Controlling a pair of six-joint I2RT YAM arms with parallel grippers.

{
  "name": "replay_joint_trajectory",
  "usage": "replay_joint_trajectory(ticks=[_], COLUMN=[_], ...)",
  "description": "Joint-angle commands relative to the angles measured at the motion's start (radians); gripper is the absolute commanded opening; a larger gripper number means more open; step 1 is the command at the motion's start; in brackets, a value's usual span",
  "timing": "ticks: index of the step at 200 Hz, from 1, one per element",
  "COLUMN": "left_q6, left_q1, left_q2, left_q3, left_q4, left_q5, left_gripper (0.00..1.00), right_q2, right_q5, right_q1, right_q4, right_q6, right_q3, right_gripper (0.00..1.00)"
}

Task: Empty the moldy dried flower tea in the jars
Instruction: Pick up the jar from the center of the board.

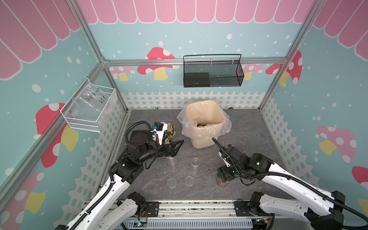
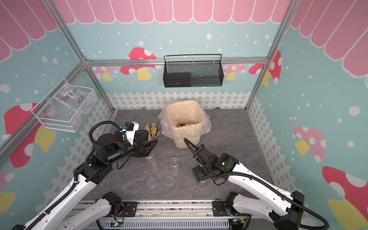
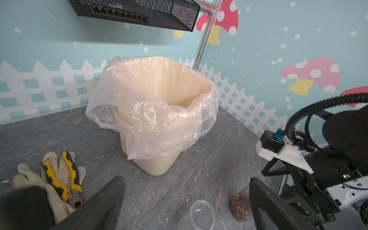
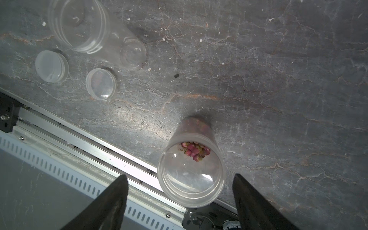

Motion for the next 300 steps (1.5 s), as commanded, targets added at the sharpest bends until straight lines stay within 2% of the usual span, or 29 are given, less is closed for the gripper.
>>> replay_joint_trajectory(ticks=[1, 33, 61, 117, 164, 205, 245, 276, 300], left_q6=[0.025, 0.025, 0.022, 0.028, 0.030, 0.018, 0.040, 0.131, 0.247], left_q1=[-0.002, -0.002, -0.002, -0.002, -0.002, -0.003, -0.030, -0.102, -0.165], left_q2=[-0.007, -0.010, -0.010, -0.015, -0.010, -0.008, -0.023, -0.026, -0.004], left_q3=[-0.008, -0.010, -0.010, -0.011, -0.010, -0.012, -0.044, -0.066, -0.081], left_q4=[0.012, 0.012, 0.012, 0.006, 0.006, 0.040, 0.134, 0.198, 0.221], left_q5=[0.012, 0.012, 0.013, 0.008, 0.004, 0.009, 0.024, 0.014, 0.025], left_gripper=[1.00, 1.00, 1.00, 1.00, 1.00, 1.00, 1.00, 1.00, 0.99], right_q2=[0.025, 0.035, 0.054, 0.081, 0.067, 0.035, 0.075, 0.153, 0.227], right_q5=[0.004, 0.017, -0.011, -0.024, -0.007, 0.034, 0.066, 0.065, -0.013], right_q1=[0.002, -0.005, -0.014, -0.031, -0.038, -0.048, -0.057, -0.062, -0.071], right_q4=[-0.036, -0.024, 0.033, 0.089, 0.090, 0.088, 0.078, 0.059, 0.105], right_q6=[0.020, 0.026, -0.008, -0.040, -0.057, -0.111, -0.209, -0.307, -0.377], right_q3=[-0.033, -0.059, -0.091, -0.116, -0.089, 0.095, 0.321, 0.495, 0.577], right_gripper=[0.87, 0.93, 0.91, 0.72, 0.51, 0.41, 0.36, 0.35, 0.34])
